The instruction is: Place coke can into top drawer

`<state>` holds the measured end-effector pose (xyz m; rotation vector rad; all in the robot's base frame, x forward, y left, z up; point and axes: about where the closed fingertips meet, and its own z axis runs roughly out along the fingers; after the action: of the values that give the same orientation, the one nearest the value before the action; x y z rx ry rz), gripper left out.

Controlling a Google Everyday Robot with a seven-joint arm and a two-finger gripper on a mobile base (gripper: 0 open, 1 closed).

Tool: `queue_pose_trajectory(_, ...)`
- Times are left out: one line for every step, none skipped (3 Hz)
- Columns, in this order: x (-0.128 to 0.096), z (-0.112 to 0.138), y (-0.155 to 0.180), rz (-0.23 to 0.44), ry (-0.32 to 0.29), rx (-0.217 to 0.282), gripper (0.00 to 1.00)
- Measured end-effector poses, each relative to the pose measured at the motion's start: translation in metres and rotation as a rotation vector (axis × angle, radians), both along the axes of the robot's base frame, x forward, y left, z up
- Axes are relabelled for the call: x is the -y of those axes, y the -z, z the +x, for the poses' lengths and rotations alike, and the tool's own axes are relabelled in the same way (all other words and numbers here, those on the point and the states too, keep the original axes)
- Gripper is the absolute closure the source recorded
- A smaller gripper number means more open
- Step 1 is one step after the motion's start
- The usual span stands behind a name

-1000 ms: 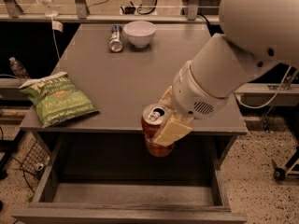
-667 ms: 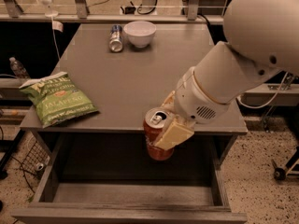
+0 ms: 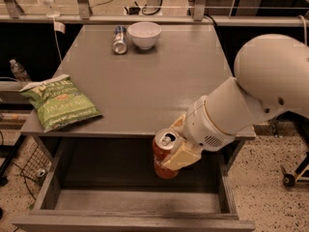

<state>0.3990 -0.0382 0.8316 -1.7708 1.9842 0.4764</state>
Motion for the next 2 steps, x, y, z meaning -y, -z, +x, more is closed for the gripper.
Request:
queue_pose_trajectory(-0.006,-0.002,0.017,0.017,-0.008,0.008,1.0)
queue_pose_trajectory(-0.012,-0.006,0.036,0.027,-0.017,0.007,1.0)
